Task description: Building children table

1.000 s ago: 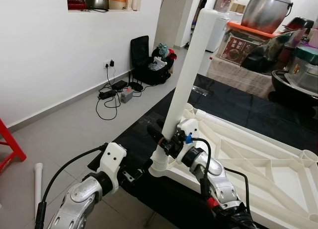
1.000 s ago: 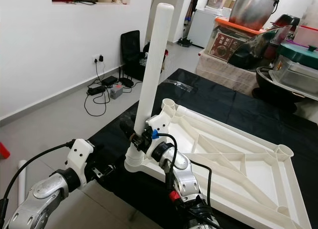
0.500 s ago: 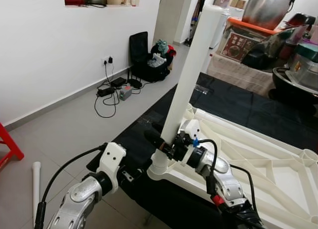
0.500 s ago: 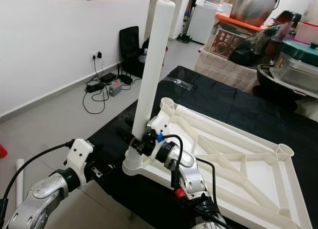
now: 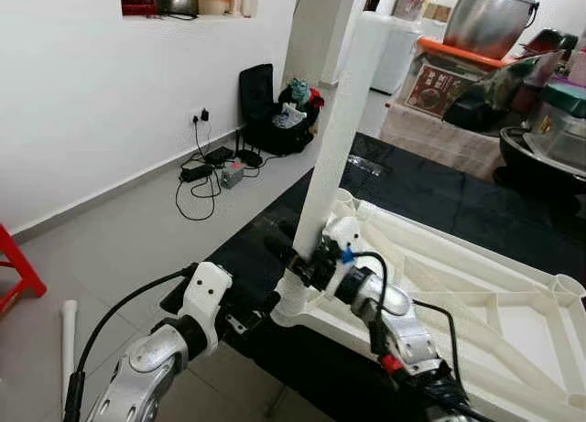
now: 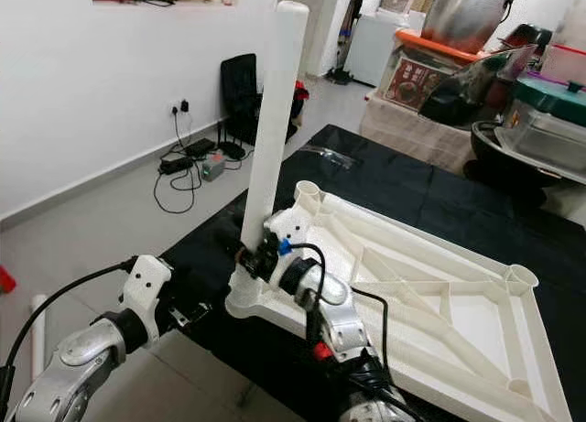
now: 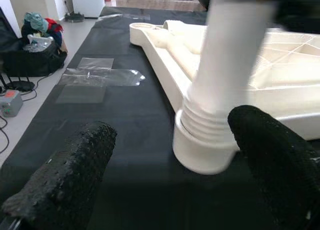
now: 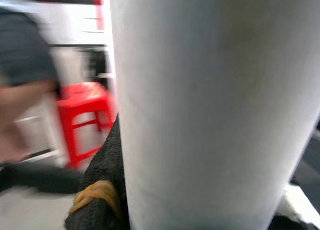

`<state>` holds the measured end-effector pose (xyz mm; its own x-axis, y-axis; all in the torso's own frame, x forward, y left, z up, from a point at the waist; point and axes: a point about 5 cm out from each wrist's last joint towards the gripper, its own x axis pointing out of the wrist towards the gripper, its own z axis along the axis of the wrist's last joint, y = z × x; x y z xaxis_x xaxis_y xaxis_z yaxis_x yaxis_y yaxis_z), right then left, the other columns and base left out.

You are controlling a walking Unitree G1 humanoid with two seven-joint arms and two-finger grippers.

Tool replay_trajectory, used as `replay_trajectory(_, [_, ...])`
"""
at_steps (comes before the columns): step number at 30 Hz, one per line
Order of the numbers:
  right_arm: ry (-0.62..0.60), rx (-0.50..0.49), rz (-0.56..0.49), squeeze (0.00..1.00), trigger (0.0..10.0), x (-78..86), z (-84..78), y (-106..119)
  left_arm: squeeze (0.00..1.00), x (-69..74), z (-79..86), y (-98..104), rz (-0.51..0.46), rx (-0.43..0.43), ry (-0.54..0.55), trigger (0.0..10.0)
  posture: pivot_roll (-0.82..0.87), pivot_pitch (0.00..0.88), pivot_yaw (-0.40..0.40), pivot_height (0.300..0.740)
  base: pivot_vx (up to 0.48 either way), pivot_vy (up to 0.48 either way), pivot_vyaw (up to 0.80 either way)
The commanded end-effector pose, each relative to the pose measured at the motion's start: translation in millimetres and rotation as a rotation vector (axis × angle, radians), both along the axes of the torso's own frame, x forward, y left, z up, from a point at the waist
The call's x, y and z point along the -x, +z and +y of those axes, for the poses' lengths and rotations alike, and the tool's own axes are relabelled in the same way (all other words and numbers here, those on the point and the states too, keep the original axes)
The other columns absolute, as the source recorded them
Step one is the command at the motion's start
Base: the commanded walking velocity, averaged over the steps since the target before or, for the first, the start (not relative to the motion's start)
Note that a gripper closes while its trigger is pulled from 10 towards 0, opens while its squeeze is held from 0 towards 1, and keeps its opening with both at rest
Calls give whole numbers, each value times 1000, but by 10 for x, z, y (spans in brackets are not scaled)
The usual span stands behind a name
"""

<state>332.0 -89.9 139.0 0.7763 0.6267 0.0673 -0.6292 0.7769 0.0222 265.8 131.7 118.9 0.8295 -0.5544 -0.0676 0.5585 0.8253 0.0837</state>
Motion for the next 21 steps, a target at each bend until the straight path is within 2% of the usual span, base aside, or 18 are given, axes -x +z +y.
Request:
replay_trajectory(1, [-161,158,213,0,0,66,-234,-515,0,9,-7,-34,12,5,4,10000,142,0,-184,740,0,0,0])
replay_trajectory(2, [-244,161,251,0,0,54,-287,-556,0,9,-8,-35,13,6,4,10000,141,0,-184,740,0,0,0])
replay_trajectory(3, [-244,161,251,0,0,54,-287,-556,0,9,-8,-35,13,6,4,10000,141,0,-184,740,0,0,0])
replay_trajectory(5, [-413,145,332,0,0,55,-405,-645,0,6,-12,-38,14,7,2,10000,135,0,-177,740,0,0,0])
replay_trajectory(7, [-413,145,332,0,0,55,-405,-645,0,6,-12,-38,14,7,2,10000,135,0,-177,740,0,0,0])
replay_trajectory(8, [-496,127,360,0,0,61,-463,-680,0,2,-13,-38,14,7,1,10000,134,0,-176,740,0,0,0])
replay_trajectory(10, [-496,127,360,0,0,61,-463,-680,0,2,-13,-38,14,7,1,10000,134,0,-176,740,0,0,0])
replay_trajectory(11, [-587,115,377,0,0,71,-536,-712,0,-2,-11,-36,13,6,2,10000,135,0,-174,740,0,0,0])
replay_trajectory(12, [-587,115,377,0,0,71,-536,-712,0,-2,-11,-36,13,6,2,10000,135,0,-174,740,0,0,0])
replay_trajectory(13, [-669,112,389,0,0,81,-604,-740,0,-6,-7,-35,12,5,4,10000,136,0,-175,740,0,0,0])
replay_trajectory(14, [-669,112,389,0,0,81,-604,-740,0,-6,-7,-35,12,5,4,10000,136,0,-175,740,0,0,0])
replay_trajectory(16, [-826,105,414,0,0,112,-719,-800,0,-15,1,-34,9,1,12,10000,136,0,-174,740,0,0,0])
replay_trajectory(21, [-880,96,418,0,0,119,-728,-811,0,-22,9,-32,5,-3,20,10000,138,0,-173,740,0,0,0])
